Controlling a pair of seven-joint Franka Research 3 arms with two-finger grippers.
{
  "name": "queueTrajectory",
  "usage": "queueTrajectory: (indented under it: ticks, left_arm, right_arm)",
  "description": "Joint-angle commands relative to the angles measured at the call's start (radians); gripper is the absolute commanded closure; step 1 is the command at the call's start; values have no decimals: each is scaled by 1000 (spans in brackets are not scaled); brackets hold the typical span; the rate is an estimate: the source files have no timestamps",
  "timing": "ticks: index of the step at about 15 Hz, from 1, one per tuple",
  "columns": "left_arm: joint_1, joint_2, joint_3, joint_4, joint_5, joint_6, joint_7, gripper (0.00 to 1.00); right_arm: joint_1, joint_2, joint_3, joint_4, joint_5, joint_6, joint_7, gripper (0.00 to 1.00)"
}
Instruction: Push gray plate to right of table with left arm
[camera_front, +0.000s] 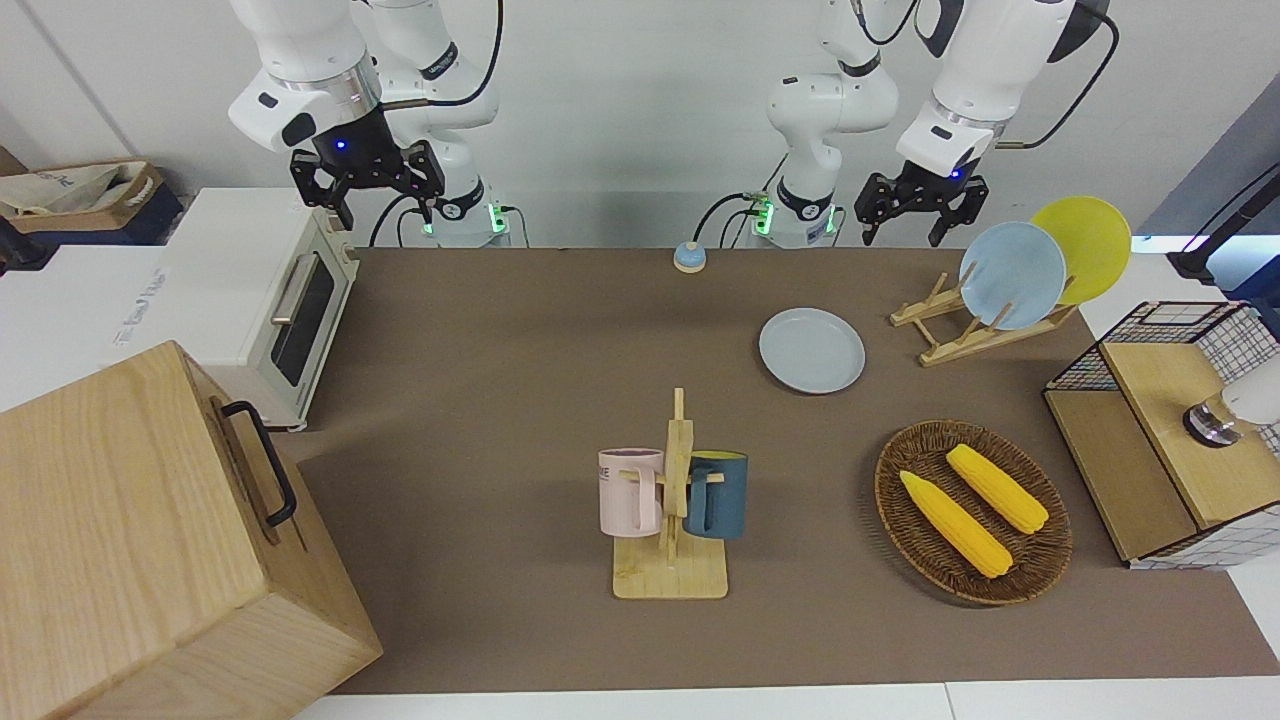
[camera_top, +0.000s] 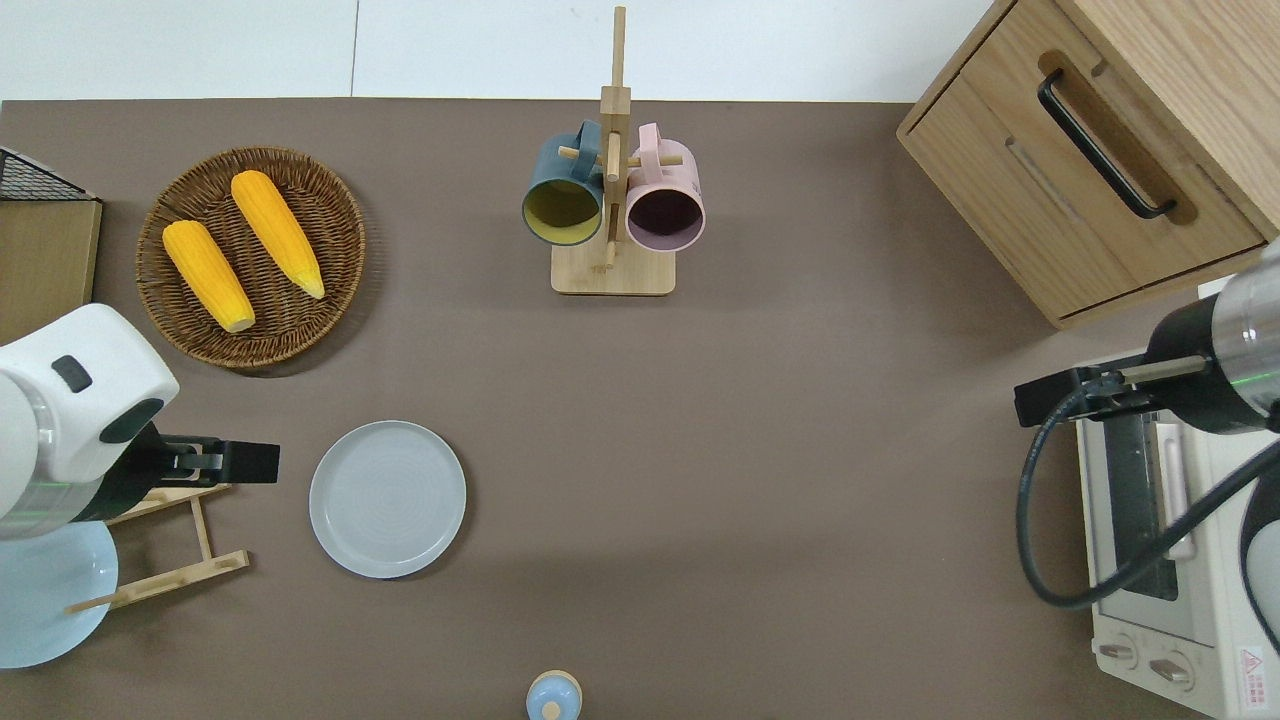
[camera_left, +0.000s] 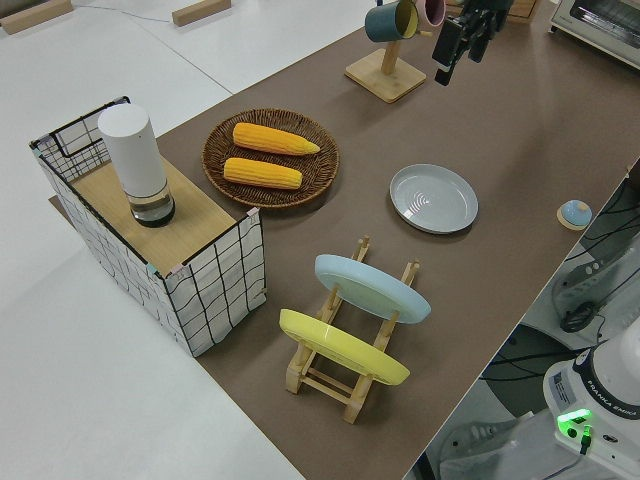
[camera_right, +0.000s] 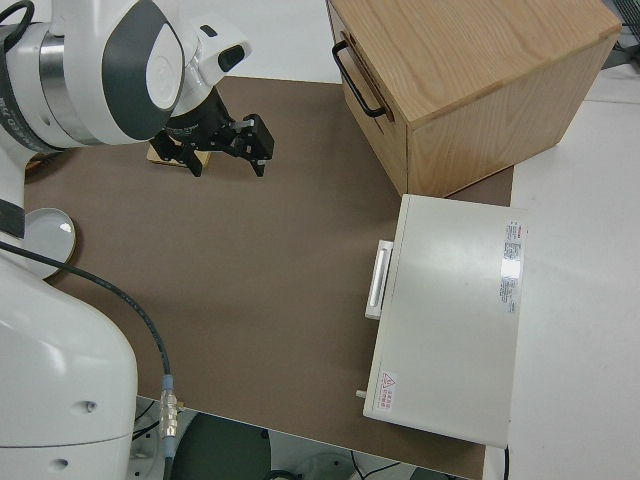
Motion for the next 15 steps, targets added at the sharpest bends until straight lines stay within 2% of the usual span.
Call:
queueTrajectory:
  ticks: [1,9,12,15]
  left_arm:
    - [3,-6,1,-29,9,32,0,7]
    - [-12,-52,-14,-201,-16,127,0,7]
    - [-9,-109,-6,-291,-16,179,11,7]
    - [6,-130,1,-369,-16,244,66,7]
  right_arm:
    - [-11,-8,6,-1,8,-12,-1,17]
    - [-11,-8,4,1,8,-12,-3,17]
    - [-11,-8,6,-1,8,-12,-3,17]
    - [-11,-8,6,-1,8,-12,-3,17]
